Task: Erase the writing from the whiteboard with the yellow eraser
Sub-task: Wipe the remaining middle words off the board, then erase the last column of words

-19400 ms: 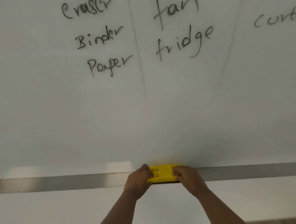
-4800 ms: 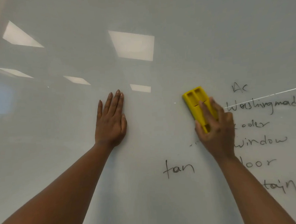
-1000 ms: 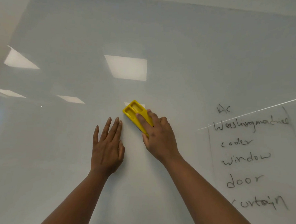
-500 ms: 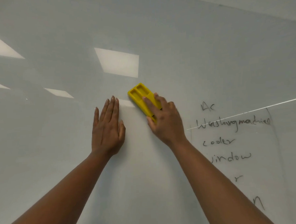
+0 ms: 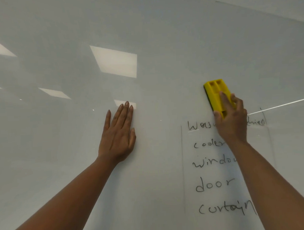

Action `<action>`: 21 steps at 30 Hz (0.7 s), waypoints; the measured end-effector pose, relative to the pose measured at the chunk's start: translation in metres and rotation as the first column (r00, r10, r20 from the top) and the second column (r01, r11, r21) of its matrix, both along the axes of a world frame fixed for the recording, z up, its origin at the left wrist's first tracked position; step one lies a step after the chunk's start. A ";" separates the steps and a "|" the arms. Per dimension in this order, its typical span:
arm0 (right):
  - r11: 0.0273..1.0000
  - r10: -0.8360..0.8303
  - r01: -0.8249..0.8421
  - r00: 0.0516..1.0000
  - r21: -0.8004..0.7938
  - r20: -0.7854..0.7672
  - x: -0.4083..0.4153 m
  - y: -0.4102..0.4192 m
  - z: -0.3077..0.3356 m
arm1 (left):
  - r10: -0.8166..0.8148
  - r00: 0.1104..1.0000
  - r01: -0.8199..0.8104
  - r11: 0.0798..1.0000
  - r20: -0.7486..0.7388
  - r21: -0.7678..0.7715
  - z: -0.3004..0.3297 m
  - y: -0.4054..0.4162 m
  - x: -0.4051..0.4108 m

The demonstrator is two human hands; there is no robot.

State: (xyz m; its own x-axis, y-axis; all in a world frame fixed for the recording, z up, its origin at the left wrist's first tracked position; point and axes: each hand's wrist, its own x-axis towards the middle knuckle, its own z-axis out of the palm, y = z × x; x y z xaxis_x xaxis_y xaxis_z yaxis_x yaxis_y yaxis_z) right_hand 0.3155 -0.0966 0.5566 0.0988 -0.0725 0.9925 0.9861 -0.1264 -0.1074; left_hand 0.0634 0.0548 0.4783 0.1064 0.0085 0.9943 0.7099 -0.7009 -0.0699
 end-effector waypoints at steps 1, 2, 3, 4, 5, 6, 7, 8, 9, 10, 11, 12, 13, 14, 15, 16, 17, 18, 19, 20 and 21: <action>1.000 0.000 0.000 1.000 0.004 -0.024 0.002 -0.001 0.000 | 0.007 1.000 -0.007 1.000 -0.003 -0.004 0.000 0.000 0.000; 1.000 0.004 -0.004 0.998 0.012 -0.055 0.001 0.000 0.001 | 0.015 1.000 -0.015 1.000 -0.005 -0.007 0.000 0.000 0.000; 1.000 0.013 -0.011 0.996 0.026 -0.091 -0.002 0.001 0.002 | 0.022 1.000 -0.022 1.000 -0.007 -0.010 0.000 0.000 0.001; 0.999 0.026 -0.021 0.992 0.042 -0.126 -0.007 0.004 0.001 | 0.028 1.000 -0.028 1.000 -0.010 -0.013 -0.001 0.000 0.001; 0.998 0.038 -0.030 0.989 0.055 -0.143 -0.013 0.007 -0.001 | 0.031 0.999 -0.031 0.999 -0.014 -0.017 -0.001 0.000 0.001; 0.998 0.045 -0.037 0.990 0.060 -0.130 -0.021 0.010 -0.006 | 0.033 0.999 -0.034 0.999 -0.017 -0.019 -0.001 0.000 0.001; 0.997 0.050 -0.045 0.995 0.055 -0.089 -0.029 0.015 -0.012 | 0.035 0.999 -0.035 0.999 -0.017 -0.021 -0.001 0.000 0.002; 0.998 0.055 -0.053 0.998 0.041 -0.033 -0.037 0.019 -0.021 | 0.033 0.999 -0.033 0.999 -0.014 -0.023 -0.001 0.000 0.002; 0.998 0.059 -0.059 0.998 0.019 0.027 -0.046 0.024 -0.030 | 0.028 1.000 -0.029 0.999 -0.010 -0.025 -0.001 -0.001 0.002; 0.998 0.062 -0.062 0.995 -0.009 0.083 -0.055 0.028 -0.039 | 0.023 1.000 -0.023 0.999 -0.005 -0.026 -0.001 -0.001 0.002; 0.997 0.070 -0.065 0.989 -0.039 0.132 -0.063 0.032 -0.048 | 0.016 1.000 -0.016 1.000 0.000 -0.027 -0.001 -0.002 0.002; 0.995 0.086 -0.075 0.980 -0.064 0.179 -0.070 0.035 -0.056 | 0.011 1.000 -0.010 1.000 0.007 -0.025 -0.001 -0.003 0.002; 0.992 0.107 -0.088 0.968 -0.090 0.228 -0.077 0.037 -0.064 | 0.008 1.000 -0.008 1.000 0.017 -0.023 0.000 -0.004 0.002; 0.988 0.125 -0.095 0.953 -0.121 0.276 -0.081 0.037 -0.071 | 0.009 1.000 -0.009 1.000 0.030 -0.024 0.000 -0.006 0.004; 0.983 0.140 -0.093 0.936 -0.156 0.323 -0.083 0.036 -0.076 | 0.013 0.999 -0.012 0.999 0.046 -0.032 0.001 -0.009 0.006; 0.978 0.150 -0.084 0.918 -0.190 0.368 -0.081 0.034 -0.080 | 0.020 0.998 -0.017 0.999 0.064 -0.046 0.002 -0.012 0.009; 0.974 0.157 -0.072 0.900 -0.216 0.406 -0.078 0.031 -0.081 | 0.030 0.996 -0.025 0.998 0.081 -0.062 0.003 -0.015 0.014; 0.970 0.163 -0.062 0.886 -0.236 0.434 -0.074 0.028 -0.079 | 0.041 0.994 -0.034 0.997 0.097 -0.075 0.005 -0.018 0.018; 0.966 0.167 -0.054 0.875 -0.251 0.454 -0.069 0.024 -0.077 | 0.050 0.993 -0.041 0.995 0.109 -0.085 0.006 -0.021 0.022; 0.965 0.168 -0.046 0.867 -0.260 0.469 -0.065 0.021 -0.074 | 0.056 0.991 -0.045 0.995 0.119 -0.088 0.008 -0.022 0.026; 0.964 0.165 -0.038 0.862 -0.263 0.479 -0.060 0.019 -0.071 | 0.059 0.991 -0.049 0.995 0.123 -0.082 0.011 -0.023 0.028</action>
State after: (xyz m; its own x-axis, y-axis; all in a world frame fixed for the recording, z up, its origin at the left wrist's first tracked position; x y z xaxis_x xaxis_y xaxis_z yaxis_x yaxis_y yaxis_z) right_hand 0.2551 -0.0777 0.4857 -0.4138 0.1536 0.8973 0.9091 0.0182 0.4161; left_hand 0.0910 0.0320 0.4889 -0.0212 0.0895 0.9958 0.7466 -0.6610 0.0753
